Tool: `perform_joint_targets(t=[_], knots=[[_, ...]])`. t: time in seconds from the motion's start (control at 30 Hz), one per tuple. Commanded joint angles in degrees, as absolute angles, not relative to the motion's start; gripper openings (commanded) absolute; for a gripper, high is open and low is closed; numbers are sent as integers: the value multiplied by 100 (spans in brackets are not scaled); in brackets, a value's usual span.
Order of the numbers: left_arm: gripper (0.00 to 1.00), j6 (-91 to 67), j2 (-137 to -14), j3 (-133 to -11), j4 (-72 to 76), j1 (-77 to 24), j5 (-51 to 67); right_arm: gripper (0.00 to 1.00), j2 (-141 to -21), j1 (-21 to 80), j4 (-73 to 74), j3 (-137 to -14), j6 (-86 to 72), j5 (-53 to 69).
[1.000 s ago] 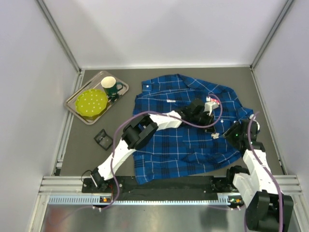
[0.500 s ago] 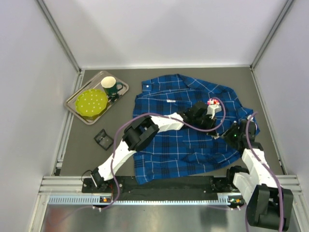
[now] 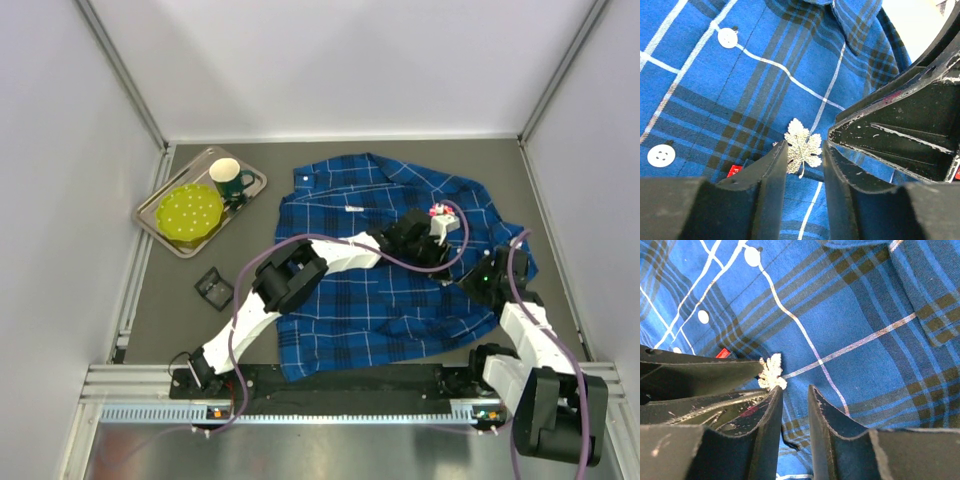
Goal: Remove the brooch from the garment
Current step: Pick up the brooch from the flattened clothing.
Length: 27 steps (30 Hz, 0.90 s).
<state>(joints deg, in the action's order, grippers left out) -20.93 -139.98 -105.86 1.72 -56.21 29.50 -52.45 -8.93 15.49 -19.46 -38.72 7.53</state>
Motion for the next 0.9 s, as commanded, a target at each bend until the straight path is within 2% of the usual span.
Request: perform_joint_targets(t=[0.0, 0.37, 0.87], knots=[[38, -1837, -13658, -10705, -122, -5572, 2628, 28, -5440, -958, 1187, -2013, -3981, 905], [29, -1819, -13790, -10793, -255, -5572, 2619, 26, -5713, -958, 949, -2022, -4052, 1186], [28, -1740, -13843, -10749, -360, -5528, 2496, 23, -5687, -958, 782, -2048, -4324, 1477]])
